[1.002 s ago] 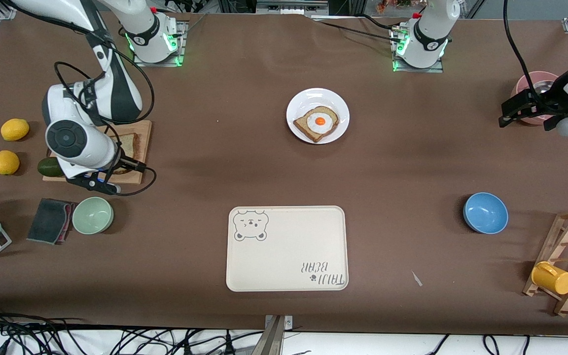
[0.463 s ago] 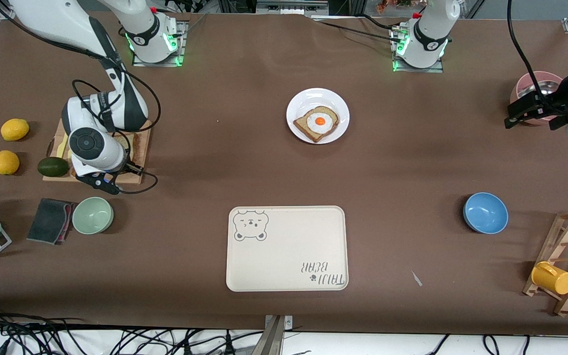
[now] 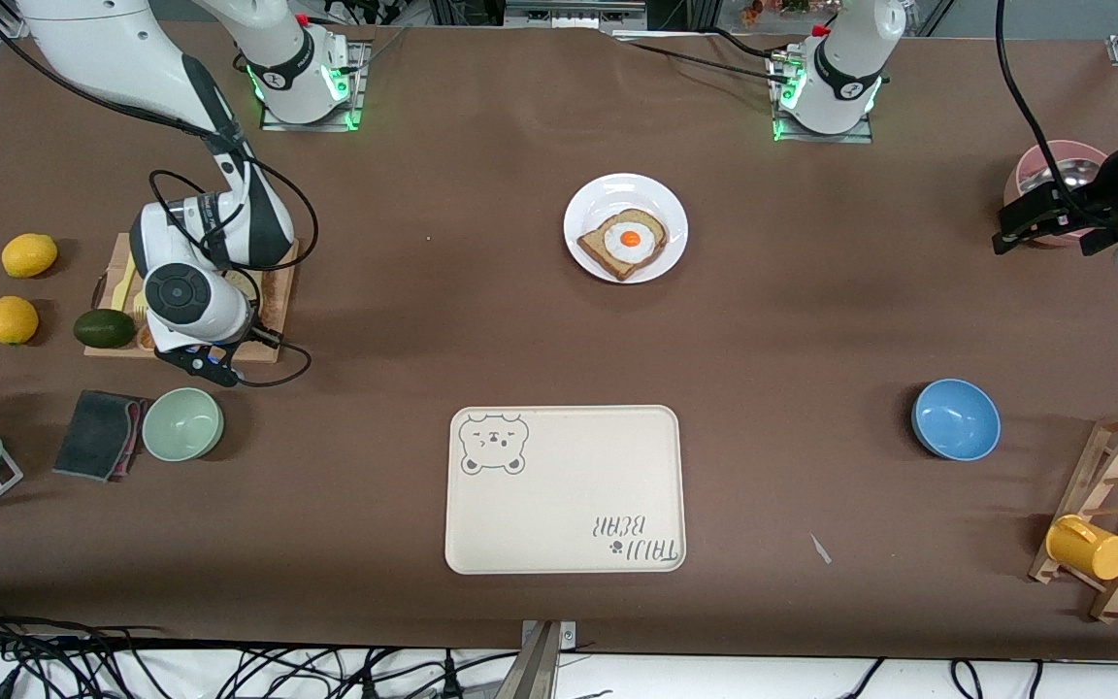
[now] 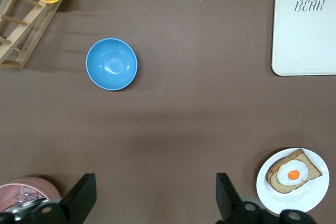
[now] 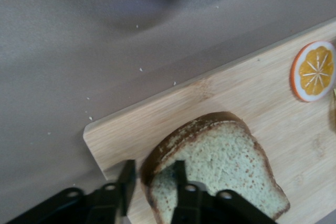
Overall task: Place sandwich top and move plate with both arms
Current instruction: 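Grasp the bread slice with the right gripper and lift it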
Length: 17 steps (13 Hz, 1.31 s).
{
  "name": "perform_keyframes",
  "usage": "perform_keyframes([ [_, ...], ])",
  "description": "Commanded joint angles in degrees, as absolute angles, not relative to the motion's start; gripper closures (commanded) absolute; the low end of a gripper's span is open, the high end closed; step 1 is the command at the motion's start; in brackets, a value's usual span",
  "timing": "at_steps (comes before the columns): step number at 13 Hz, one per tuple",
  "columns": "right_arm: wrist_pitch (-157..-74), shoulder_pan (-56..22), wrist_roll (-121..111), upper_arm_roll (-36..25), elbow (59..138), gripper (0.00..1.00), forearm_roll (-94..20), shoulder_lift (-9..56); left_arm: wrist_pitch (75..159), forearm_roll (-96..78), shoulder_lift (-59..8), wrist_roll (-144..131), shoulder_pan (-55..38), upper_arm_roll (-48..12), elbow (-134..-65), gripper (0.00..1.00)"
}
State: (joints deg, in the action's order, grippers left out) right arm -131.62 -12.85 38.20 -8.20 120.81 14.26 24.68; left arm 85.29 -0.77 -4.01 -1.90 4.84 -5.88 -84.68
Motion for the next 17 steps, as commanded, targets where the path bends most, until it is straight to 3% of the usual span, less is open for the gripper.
perform_keyframes([
  [1,-132.54,-12.66,39.46,-7.91,121.99,1.0,15.47,24.69,85.08,-1.41,-3.96,-2.11,3.34,-5.01,-84.99,0.0],
  [6,-129.04,-13.27,41.31,-7.3,120.24,1.0,15.47,24.17,85.17,-1.06,-3.87,-1.93,3.25,-5.62,-84.9,0.0],
  [10,-113.07,-13.27,41.66,-3.35,109.72,1.0,14.33,23.82,85.34,-1.05,-3.96,-1.93,3.34,-5.63,-84.9,0.0],
  [13,-102.68,-13.36,48.4,3.05,101.36,1.0,11.09,24.34,85.25,-1.05,-3.87,-1.93,3.34,-5.71,-84.99,0.0],
  [17,-100.9,-19.84,64.64,6.68,95.2,1.0,1.17,25.75,84.99,-1.05,-3.69,-2.02,3.34,-5.89,-84.9,0.0],
])
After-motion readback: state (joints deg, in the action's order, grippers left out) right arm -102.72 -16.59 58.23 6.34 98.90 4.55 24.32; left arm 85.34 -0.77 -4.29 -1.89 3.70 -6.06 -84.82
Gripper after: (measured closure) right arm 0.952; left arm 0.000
